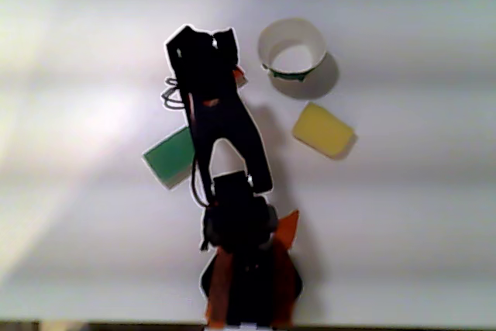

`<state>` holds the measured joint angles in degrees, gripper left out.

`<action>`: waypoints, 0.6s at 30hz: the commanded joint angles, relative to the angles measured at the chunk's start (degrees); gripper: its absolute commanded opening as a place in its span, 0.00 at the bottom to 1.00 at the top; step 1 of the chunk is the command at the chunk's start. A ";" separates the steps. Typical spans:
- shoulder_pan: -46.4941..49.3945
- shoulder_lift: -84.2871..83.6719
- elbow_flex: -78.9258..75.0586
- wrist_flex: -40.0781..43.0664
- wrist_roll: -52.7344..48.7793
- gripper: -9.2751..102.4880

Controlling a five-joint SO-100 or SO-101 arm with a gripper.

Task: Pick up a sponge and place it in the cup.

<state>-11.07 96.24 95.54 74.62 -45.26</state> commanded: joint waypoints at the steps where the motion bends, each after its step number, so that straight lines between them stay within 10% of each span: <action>1: 0.00 0.44 -1.41 0.09 -1.85 0.08; 18: 1.23 -6.94 -8.61 -3.69 -1.76 0.34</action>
<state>-9.76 87.01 89.74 69.43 -46.41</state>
